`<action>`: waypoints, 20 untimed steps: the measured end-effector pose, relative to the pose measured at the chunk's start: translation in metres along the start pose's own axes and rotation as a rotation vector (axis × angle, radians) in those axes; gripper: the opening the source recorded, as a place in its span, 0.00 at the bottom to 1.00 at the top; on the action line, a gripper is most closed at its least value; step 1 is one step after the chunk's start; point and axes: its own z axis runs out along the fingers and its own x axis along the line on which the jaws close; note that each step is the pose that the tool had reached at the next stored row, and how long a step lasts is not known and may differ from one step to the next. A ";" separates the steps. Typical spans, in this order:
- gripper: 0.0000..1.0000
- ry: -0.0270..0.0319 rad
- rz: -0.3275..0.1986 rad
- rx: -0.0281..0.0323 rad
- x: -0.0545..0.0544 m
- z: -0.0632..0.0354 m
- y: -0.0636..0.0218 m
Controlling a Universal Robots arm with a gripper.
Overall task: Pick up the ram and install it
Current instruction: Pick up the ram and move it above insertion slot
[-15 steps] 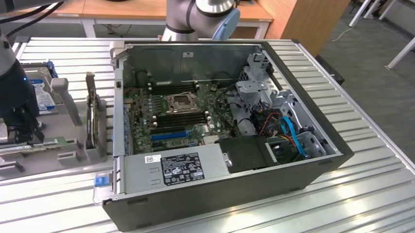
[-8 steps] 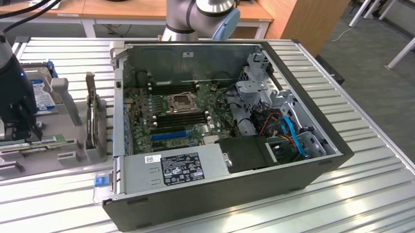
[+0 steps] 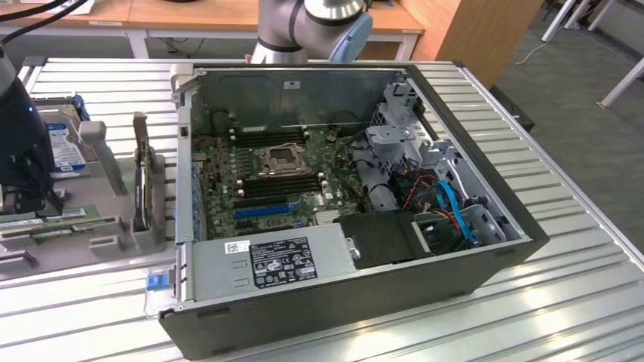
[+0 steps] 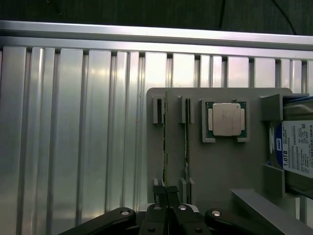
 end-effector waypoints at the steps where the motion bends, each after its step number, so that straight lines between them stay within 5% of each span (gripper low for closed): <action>1: 0.11 0.0000 0.000 -0.0001 0.000 -0.0012 0.0000; 20: 0.11 0.0000 0.000 0.0000 -0.002 -0.0196 0.0008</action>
